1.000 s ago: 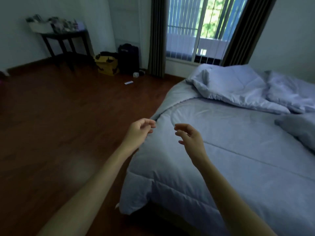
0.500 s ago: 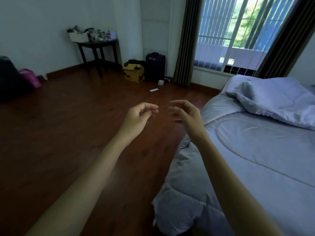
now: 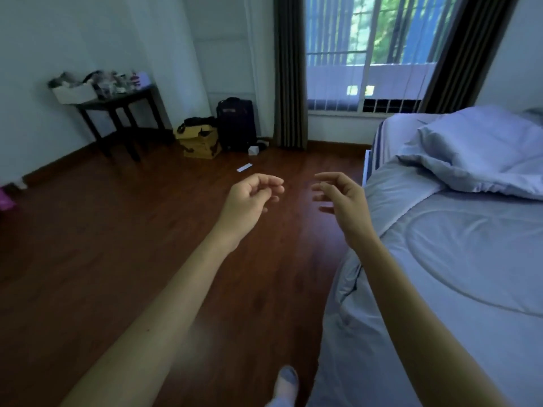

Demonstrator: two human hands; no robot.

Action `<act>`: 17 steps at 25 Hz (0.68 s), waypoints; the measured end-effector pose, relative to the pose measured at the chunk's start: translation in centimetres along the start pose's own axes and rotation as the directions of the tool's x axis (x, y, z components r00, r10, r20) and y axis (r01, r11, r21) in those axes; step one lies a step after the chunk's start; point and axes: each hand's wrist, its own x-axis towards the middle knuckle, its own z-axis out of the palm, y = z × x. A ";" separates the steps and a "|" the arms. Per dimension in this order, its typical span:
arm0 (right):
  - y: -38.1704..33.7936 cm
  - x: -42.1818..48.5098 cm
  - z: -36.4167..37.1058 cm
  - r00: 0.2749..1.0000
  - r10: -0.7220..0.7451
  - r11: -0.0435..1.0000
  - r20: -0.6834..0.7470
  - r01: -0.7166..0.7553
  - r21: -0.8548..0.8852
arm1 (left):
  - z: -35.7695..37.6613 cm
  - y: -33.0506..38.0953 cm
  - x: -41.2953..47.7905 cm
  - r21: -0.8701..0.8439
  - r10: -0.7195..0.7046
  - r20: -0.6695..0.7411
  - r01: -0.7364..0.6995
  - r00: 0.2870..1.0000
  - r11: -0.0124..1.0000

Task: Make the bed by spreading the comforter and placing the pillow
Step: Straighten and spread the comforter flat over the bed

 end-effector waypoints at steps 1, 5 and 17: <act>0.7 2.6 0.2 0.999 -0.006 1.000 -0.036 0.006 0.002 | 0.3 -0.2 3.5 0.000 0.023 0.038 -0.023 0.999 1.000; 1.0 14.1 0.2 0.981 -0.011 0.999 -0.194 0.003 -0.041 | 1.6 0.0 16.3 -0.017 0.069 0.182 -0.067 0.981 0.998; 1.9 37.3 -4.3 0.859 -0.137 0.975 -0.494 0.030 -0.219 | 7.3 -3.3 47.0 -0.211 0.209 0.513 -0.114 0.833 0.971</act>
